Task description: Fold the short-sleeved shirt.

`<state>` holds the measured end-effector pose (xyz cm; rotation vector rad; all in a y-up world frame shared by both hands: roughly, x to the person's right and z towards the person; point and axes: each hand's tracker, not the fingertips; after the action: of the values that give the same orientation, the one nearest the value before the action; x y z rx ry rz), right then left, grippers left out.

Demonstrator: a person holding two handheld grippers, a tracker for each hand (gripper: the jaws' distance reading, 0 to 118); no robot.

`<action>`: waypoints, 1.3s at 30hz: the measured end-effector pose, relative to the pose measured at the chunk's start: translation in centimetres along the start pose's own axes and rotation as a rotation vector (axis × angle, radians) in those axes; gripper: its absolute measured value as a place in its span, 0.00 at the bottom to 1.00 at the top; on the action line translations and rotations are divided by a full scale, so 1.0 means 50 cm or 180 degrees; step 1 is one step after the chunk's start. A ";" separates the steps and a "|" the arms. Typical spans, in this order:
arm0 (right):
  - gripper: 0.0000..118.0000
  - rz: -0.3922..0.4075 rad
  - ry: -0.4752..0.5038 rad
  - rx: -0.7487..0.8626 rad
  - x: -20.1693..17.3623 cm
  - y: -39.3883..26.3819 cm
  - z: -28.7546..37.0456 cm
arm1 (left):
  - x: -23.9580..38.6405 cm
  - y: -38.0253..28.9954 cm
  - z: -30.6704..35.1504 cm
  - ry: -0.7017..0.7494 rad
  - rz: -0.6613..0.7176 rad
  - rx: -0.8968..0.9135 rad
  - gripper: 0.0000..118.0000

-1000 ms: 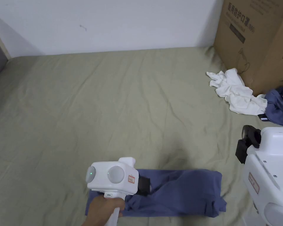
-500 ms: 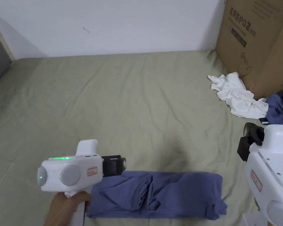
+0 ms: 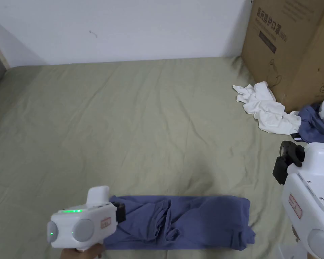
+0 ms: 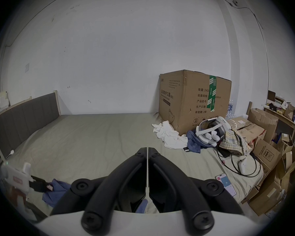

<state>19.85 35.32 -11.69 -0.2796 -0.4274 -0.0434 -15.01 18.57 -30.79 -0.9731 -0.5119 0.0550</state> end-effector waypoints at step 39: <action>0.03 0.0022 0.0121 -0.0086 -0.038 0.001 -0.025 | -0.176 0.082 0.062 -0.0845 0.0794 -0.0502 0.77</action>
<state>18.63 34.97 -13.58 -0.3065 -0.3883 -0.0476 -23.37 20.98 -36.09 -1.1885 -0.6424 0.3762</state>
